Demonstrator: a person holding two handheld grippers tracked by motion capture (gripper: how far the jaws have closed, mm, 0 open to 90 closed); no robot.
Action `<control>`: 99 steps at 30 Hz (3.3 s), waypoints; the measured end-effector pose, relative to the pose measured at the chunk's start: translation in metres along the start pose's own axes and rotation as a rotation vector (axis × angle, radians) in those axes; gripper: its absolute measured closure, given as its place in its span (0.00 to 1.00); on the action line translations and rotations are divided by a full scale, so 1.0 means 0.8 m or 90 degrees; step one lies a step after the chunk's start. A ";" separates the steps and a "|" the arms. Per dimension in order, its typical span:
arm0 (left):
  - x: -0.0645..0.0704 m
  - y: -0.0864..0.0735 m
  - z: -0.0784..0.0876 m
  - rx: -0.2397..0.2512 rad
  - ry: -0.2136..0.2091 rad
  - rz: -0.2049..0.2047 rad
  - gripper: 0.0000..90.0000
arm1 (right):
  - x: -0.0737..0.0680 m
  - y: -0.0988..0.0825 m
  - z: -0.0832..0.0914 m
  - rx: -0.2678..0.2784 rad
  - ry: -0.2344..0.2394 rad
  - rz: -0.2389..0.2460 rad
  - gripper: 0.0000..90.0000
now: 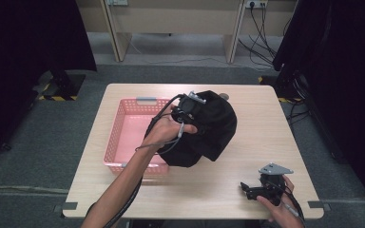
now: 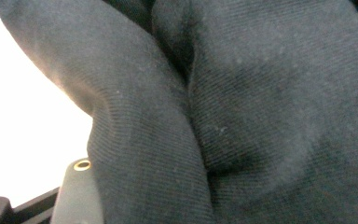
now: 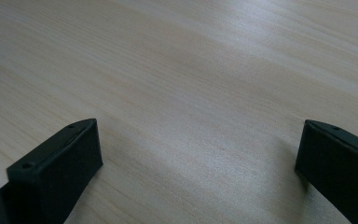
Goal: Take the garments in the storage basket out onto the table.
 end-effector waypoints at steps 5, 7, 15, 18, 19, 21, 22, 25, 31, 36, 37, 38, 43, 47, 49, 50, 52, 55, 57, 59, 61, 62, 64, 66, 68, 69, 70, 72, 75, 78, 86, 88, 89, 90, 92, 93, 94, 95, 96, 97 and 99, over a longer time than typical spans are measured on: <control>0.003 0.004 -0.020 -0.012 -0.005 0.002 0.43 | 0.000 0.000 0.000 0.000 0.000 0.000 0.00; 0.005 0.005 -0.029 -0.018 -0.007 0.002 0.43 | 0.000 0.000 0.000 0.000 0.000 0.000 0.00; -0.002 0.000 -0.085 -0.056 0.002 0.024 0.43 | 0.000 0.000 0.000 0.001 0.001 0.001 0.00; -0.002 0.000 -0.085 -0.056 0.002 0.024 0.43 | 0.000 0.000 0.000 0.000 0.002 0.002 0.00; -0.002 0.000 -0.085 -0.056 0.002 0.024 0.43 | 0.000 0.000 0.000 0.000 0.002 0.002 0.00; -0.006 -0.006 -0.097 -0.066 0.008 0.030 0.43 | 0.000 0.000 0.000 0.000 0.002 0.002 0.00; -0.006 -0.006 -0.097 -0.066 0.008 0.030 0.43 | 0.000 0.000 0.000 0.000 0.002 0.002 0.00; -0.012 -0.013 -0.110 -0.076 0.017 0.036 0.43 | 0.000 0.000 0.000 0.000 0.002 0.001 0.00; -0.022 -0.029 -0.130 -0.099 0.033 0.049 0.42 | 0.000 0.000 0.000 0.001 0.002 0.002 0.00; -0.033 -0.053 -0.151 -0.122 0.045 0.050 0.39 | 0.000 0.000 0.000 0.001 0.003 0.004 0.00; -0.033 -0.053 -0.151 -0.122 0.045 0.050 0.39 | 0.000 0.000 0.000 0.002 0.003 0.003 0.00; -0.034 -0.057 -0.154 -0.122 0.045 0.053 0.39 | 0.000 0.000 0.000 0.002 0.003 0.003 0.00; -0.034 -0.058 -0.151 -0.119 0.046 0.060 0.28 | 0.000 0.000 0.000 0.002 0.003 0.004 0.00; -0.031 -0.059 -0.145 -0.106 0.032 0.063 0.16 | 0.000 0.000 0.000 0.002 0.003 0.004 0.00; -0.029 -0.059 -0.140 -0.105 0.031 0.053 0.14 | -0.001 0.000 0.000 0.002 0.003 0.003 0.00; -0.028 -0.059 -0.137 -0.104 0.031 0.048 0.13 | -0.001 0.000 0.000 0.001 0.003 0.003 0.00; -0.026 -0.058 -0.131 -0.099 0.033 0.045 0.08 | -0.001 0.000 0.000 0.002 0.003 0.003 0.00; -0.021 -0.055 -0.120 -0.090 0.021 0.042 0.07 | -0.001 0.000 0.000 0.002 0.003 0.003 0.00; -0.018 -0.054 -0.113 -0.092 0.018 0.032 0.07 | -0.001 0.000 0.000 0.002 0.003 0.003 0.00; -0.016 -0.053 -0.106 -0.084 0.017 0.036 0.06 | -0.001 0.000 0.000 0.002 0.003 0.002 0.00; -0.015 -0.052 -0.099 -0.084 0.018 0.032 0.06 | -0.001 0.000 0.000 0.002 0.003 0.003 0.00; -0.014 -0.052 -0.096 -0.082 0.020 0.029 0.06 | -0.001 0.000 0.000 0.001 0.003 0.003 0.00; -0.013 -0.051 -0.092 -0.080 0.019 0.027 0.06 | 0.000 0.000 0.000 0.001 0.003 0.004 0.00; -0.011 -0.049 -0.082 -0.068 0.017 0.023 0.06 | -0.001 0.000 0.000 0.001 0.003 0.003 0.00; -0.010 -0.048 -0.078 -0.063 0.019 0.023 0.05 | -0.001 0.000 0.000 0.001 0.003 0.003 0.00; -0.009 -0.046 -0.071 -0.051 0.020 0.020 0.04 | -0.001 0.000 0.000 0.001 0.003 0.003 0.00; -0.008 -0.045 -0.067 -0.046 0.020 0.018 0.04 | -0.001 0.000 0.000 0.001 0.003 0.003 0.00; -0.007 -0.042 -0.059 -0.033 0.024 0.015 0.04 | -0.001 0.000 0.000 0.001 0.003 0.003 0.00; -0.005 -0.041 -0.052 -0.024 0.022 0.012 0.04 | -0.001 0.000 0.000 0.001 0.003 0.003 0.00; -0.004 -0.041 -0.044 -0.011 0.026 0.009 0.04 | -0.001 0.000 0.000 0.001 0.003 0.003 0.00; -0.004 -0.050 -0.029 0.019 0.022 0.012 0.04 | -0.001 0.000 0.000 0.002 0.003 0.003 0.00; -0.004 -0.053 -0.026 0.026 0.021 0.012 0.04 | -0.001 0.000 0.000 0.002 0.003 0.004 0.00; -0.004 -0.053 -0.026 0.026 0.021 0.012 0.04 | -0.001 0.000 0.000 0.001 0.003 0.003 0.00; -0.003 -0.056 -0.022 0.034 0.020 0.012 0.04 | -0.001 0.000 0.000 0.001 0.003 0.003 0.00; -0.003 -0.059 -0.019 0.041 0.018 0.013 0.04 | -0.001 0.000 0.000 0.001 0.003 0.003 0.00; -0.003 -0.059 -0.019 0.041 0.018 0.013 0.04 | -0.001 0.000 0.000 0.001 0.003 0.003 0.00; -0.003 -0.062 -0.017 0.045 0.018 0.014 0.04 | -0.001 0.000 0.000 0.001 0.003 0.003 0.00; -0.003 -0.063 -0.016 0.046 0.016 0.014 0.04 | -0.001 0.000 0.000 0.001 0.003 0.003 0.00; -0.003 -0.065 -0.015 0.049 0.015 0.016 0.04 | -0.001 0.000 0.000 0.001 0.003 0.003 0.00; -0.003 -0.066 -0.015 0.051 0.016 0.017 0.04 | -0.001 0.000 0.000 0.001 0.003 0.003 0.00; -0.003 -0.069 -0.013 0.055 0.015 0.018 0.04 | -0.001 0.000 0.000 0.001 0.003 0.003 0.00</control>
Point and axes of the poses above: each handheld gripper's, and its own axes: z roughly backward along the jaws, y roughly out of its top, x roughly to its right, the point moved 4 cm from there along -z, roughly forward along the jaws, and after that the axes turned 9 degrees about -y, right-handed, at the moved point
